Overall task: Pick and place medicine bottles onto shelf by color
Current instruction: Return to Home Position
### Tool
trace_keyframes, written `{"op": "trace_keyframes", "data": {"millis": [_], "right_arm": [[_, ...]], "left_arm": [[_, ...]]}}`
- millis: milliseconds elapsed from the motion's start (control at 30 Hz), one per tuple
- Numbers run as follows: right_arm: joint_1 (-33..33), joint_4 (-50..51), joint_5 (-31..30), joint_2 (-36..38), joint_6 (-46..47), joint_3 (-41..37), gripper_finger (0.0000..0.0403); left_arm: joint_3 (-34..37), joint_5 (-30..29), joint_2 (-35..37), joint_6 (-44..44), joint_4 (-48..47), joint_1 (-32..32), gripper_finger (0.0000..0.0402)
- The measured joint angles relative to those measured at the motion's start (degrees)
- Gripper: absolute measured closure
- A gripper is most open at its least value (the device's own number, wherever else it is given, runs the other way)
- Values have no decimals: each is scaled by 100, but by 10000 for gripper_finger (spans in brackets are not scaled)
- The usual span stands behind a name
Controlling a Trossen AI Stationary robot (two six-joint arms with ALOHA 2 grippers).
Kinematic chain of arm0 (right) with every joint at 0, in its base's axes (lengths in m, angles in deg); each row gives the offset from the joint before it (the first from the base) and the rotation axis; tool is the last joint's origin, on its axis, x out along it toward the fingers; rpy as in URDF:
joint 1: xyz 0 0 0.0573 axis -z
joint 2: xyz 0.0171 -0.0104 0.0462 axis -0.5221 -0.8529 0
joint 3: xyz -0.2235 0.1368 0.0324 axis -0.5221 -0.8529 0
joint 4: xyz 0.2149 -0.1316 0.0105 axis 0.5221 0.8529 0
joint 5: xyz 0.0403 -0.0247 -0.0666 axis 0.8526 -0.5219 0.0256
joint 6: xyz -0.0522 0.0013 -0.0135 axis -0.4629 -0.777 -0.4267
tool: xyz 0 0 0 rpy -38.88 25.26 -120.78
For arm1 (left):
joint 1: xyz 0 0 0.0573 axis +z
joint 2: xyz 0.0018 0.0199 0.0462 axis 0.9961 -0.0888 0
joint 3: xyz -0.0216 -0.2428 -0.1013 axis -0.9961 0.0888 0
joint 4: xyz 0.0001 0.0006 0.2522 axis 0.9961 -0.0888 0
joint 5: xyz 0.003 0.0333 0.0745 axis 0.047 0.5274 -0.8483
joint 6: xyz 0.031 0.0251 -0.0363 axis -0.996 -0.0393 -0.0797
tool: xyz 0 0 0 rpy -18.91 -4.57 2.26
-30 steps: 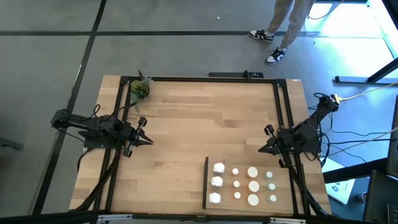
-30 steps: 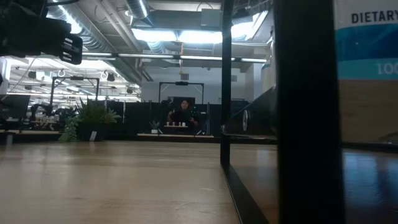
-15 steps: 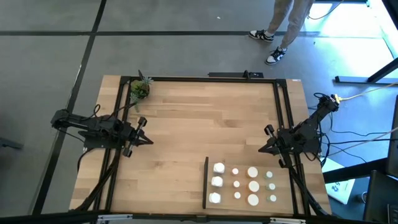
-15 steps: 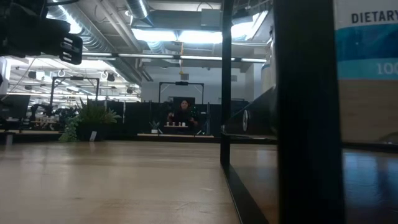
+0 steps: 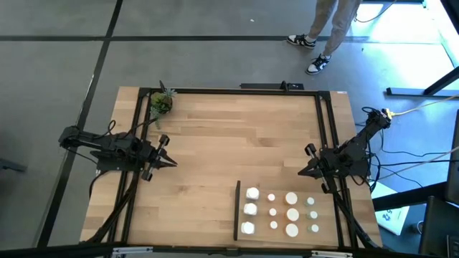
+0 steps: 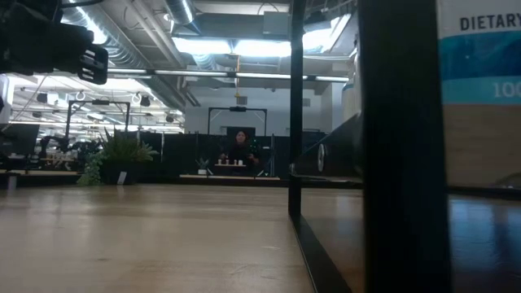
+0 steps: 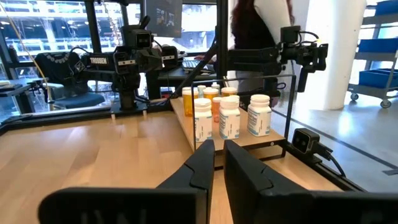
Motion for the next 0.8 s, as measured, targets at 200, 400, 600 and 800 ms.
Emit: {"op": "trace_keyframes", "data": {"millis": [200,400,600,800], "right_arm": [[0,0,0,0,0,0,397],[0,0,0,0,0,0,397],[0,0,0,0,0,0,397],[0,0,0,0,0,0,397]], "left_arm": [[0,0,0,-1,-1,0,371],[0,0,0,-2,0,0,381],[0,0,0,-1,0,0,391],[0,0,0,0,-1,0,399]]}}
